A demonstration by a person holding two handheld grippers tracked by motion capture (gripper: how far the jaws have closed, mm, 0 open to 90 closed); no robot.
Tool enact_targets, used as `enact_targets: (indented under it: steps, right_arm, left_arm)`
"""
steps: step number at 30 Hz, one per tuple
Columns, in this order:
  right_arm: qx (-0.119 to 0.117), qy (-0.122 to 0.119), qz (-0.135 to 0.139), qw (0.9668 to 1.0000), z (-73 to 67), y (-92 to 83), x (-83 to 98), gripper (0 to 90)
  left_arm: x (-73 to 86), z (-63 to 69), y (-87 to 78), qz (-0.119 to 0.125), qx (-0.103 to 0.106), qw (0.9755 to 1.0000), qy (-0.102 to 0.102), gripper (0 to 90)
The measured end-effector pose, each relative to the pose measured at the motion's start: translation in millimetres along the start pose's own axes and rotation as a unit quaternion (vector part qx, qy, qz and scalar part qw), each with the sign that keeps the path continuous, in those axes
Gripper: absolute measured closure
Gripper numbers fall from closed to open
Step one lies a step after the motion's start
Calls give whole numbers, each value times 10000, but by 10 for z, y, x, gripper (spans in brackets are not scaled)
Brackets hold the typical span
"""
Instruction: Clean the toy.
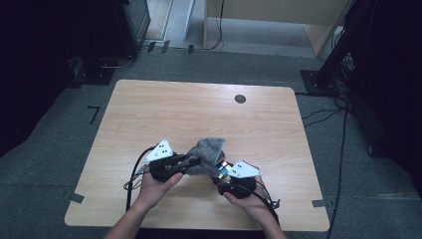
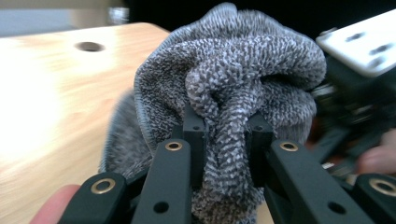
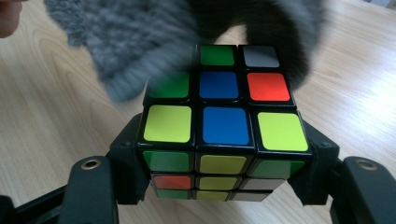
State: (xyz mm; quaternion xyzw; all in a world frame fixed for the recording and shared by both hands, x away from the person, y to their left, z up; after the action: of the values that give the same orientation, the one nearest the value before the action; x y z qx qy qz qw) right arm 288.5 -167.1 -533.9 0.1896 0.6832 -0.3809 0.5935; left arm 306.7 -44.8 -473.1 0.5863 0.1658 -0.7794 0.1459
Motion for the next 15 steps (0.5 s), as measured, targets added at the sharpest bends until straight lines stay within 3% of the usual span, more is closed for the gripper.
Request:
enact_targets:
  steps: [2, 4, 5, 7, 10, 13, 15]
  right_arm:
    - [-45, -69, 38, 10000, -74, 27, -15, 344]
    - [-83, -140, 86, 9998, -126, 36, -36, 344]
    - [-29, -211, 71, 9997, -142, 39, -37, 344]
    - [16, -234, 63, 9997, -147, 36, -31, 344]
    - [-14, -282, 167, 9995, -157, 14, -63, 344]
    - [1, -361, 234, 9991, -173, 7, -82, 345]
    - [27, -435, 261, 9987, -180, 5, -81, 345]
  left_arm:
    - [65, 83, 62, -190, 100, 9997, 113, 751]
    - [137, 84, 119, -326, -149, 9990, 280, 702]
    - [146, 80, 127, -356, -188, 9988, 266, 642]
    - [175, 48, 154, -484, -321, 9982, 145, 534]
    - [207, 34, 174, -632, -331, 9974, -128, 375]
    - [218, 46, 190, -700, -297, 9968, -243, 340]
    - [224, 50, 187, -765, -192, 9964, -304, 364]
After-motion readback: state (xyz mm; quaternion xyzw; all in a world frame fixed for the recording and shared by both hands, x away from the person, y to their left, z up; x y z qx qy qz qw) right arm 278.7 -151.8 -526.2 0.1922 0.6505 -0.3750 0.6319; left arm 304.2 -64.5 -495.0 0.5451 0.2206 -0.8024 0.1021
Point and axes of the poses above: each handheld gripper's, and its own axes: y roughly forward along the jaws, x roughly out of its underside, z roughly to its right, the point moved 9 cm from there along y, roughly forward along the jaws, and after that the axes turned 15 degrees about z, right-handed, at the moved point
